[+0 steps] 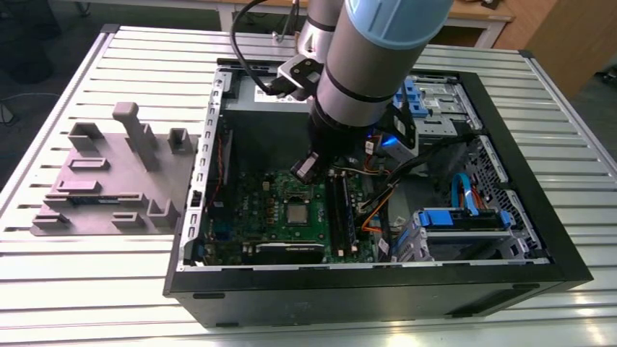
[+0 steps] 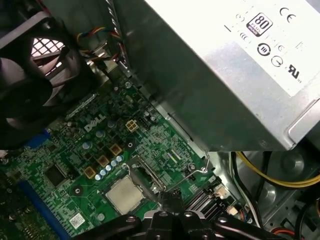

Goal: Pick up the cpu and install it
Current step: 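Close the cpu cover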

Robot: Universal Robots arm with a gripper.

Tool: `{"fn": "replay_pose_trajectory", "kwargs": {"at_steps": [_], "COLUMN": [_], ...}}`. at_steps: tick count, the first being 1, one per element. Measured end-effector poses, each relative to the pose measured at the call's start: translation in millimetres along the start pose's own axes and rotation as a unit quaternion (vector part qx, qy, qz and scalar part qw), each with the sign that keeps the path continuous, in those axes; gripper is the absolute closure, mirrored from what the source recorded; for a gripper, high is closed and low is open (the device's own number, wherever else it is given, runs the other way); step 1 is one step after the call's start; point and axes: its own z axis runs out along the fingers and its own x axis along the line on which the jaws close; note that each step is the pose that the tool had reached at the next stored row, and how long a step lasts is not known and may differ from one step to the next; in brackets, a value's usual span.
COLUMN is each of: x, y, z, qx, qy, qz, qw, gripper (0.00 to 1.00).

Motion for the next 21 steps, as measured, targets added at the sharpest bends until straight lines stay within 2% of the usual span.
{"fn": "replay_pose_trajectory", "kwargs": {"at_steps": [9, 13, 21], "x": [3.8, 5.1, 4.4], "y": [-3.4, -2.8, -3.6], "z": [-0.7, -0.6, -0.7], "qx": [0.0000, 0.0000, 0.0001], "qy": [0.0000, 0.0001, 0.0002], "qz": [0.000, 0.000, 0.000], "qw": [1.00000, 1.00000, 1.00000], "gripper": [0.89, 0.89, 0.89]}}
